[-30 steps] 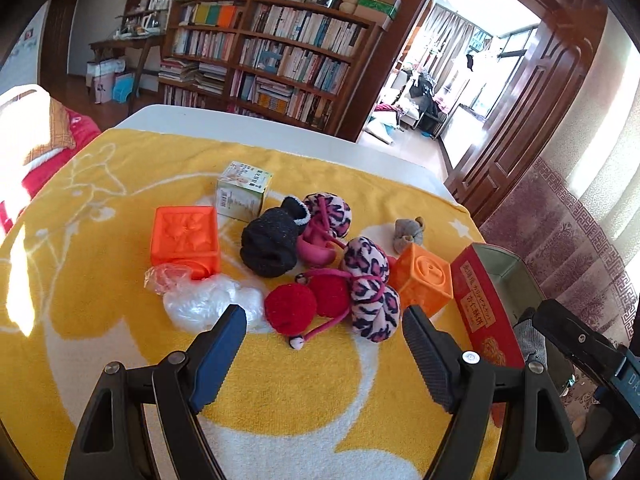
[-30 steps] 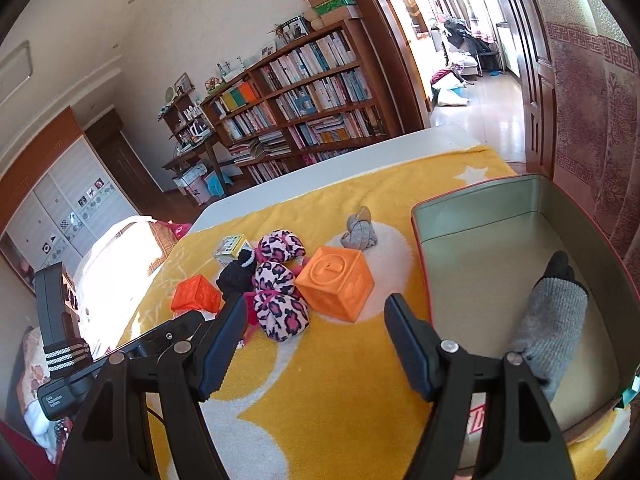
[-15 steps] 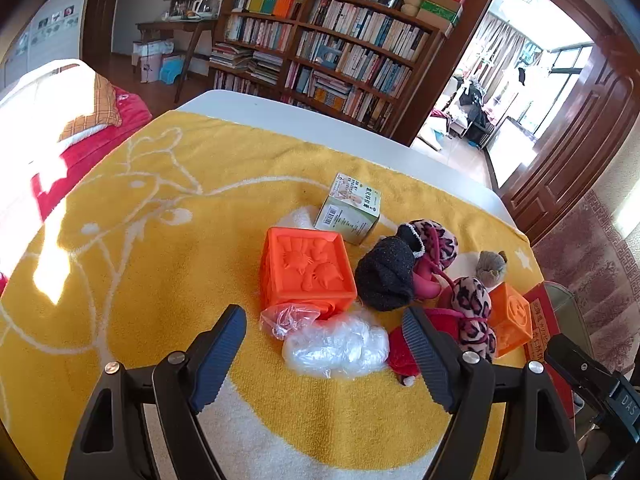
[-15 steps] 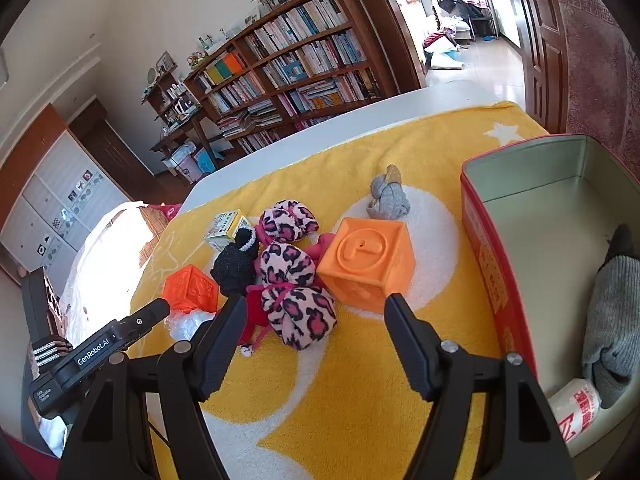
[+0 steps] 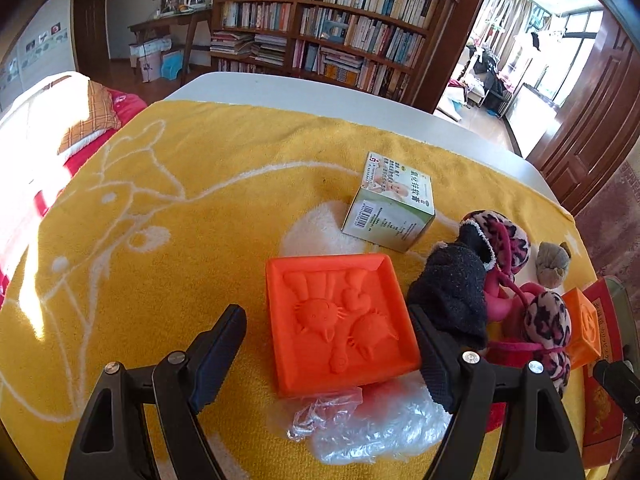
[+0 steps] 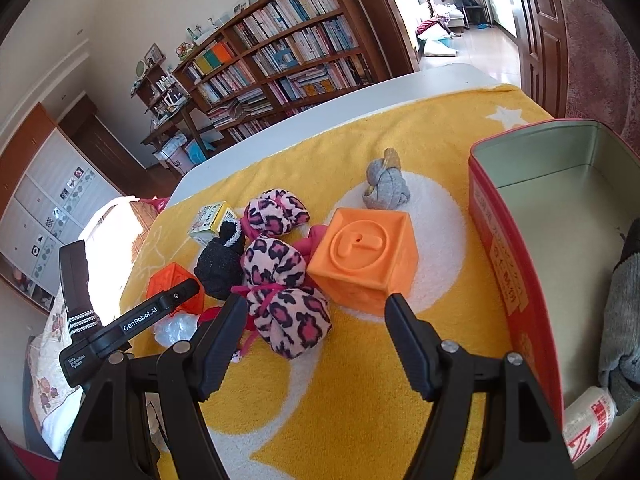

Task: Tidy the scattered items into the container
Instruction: 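Grasp the orange textured block with the left gripper while the right gripper approaches the orange cube, then grasp the orange cube with the right gripper while the left gripper lifts the textured block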

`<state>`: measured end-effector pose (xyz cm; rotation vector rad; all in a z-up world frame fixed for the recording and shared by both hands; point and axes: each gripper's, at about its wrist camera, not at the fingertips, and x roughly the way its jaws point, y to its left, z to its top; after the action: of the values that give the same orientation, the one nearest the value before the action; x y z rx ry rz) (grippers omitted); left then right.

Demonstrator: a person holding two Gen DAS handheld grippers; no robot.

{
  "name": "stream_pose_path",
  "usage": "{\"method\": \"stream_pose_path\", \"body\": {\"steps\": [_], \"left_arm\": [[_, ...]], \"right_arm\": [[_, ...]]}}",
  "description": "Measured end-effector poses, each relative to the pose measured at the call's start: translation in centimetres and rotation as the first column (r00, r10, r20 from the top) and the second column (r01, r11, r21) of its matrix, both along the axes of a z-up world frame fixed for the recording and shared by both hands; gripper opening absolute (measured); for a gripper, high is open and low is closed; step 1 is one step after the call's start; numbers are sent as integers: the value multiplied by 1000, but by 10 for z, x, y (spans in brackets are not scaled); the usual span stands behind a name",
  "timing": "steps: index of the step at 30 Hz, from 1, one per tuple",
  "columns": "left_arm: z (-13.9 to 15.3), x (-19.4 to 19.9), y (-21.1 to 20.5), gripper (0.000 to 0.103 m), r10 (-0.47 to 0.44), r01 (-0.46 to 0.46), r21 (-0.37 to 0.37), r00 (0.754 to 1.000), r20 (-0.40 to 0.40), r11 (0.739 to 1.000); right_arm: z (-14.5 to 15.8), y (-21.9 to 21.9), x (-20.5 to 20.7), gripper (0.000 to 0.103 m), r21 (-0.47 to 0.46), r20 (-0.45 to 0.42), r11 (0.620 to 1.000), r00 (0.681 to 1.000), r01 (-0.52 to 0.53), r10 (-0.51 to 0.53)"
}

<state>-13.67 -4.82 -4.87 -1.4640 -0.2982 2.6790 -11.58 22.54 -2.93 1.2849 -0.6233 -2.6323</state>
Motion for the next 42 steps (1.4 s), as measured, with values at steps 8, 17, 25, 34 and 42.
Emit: {"method": "stream_pose_path", "body": {"steps": [8, 17, 25, 34, 42], "left_arm": [[11, 9, -14, 54, 19, -16, 47, 997, -73, 999], [39, 26, -39, 54, 82, -66, 95, 981, -179, 993], [43, 31, -37, 54, 58, -30, 157, 983, -177, 987], [43, 32, -29, 54, 32, -2, 171, 984, -175, 985], [44, 34, -29, 54, 31, 2, 177, 983, -182, 984]], "right_arm": [[-8, 1, -6, 75, 6, 12, 1000, 1000, 12, -12], [-9, 6, -13, 75, -12, 21, 995, 995, 102, -102], [-16, 13, -22, 75, 67, 36, 978, 979, 198, -201], [-35, 7, -44, 75, 204, 44, 964, 982, 173, -186], [-34, -3, -38, 59, 233, 6, 965, 992, 119, -124]]}}
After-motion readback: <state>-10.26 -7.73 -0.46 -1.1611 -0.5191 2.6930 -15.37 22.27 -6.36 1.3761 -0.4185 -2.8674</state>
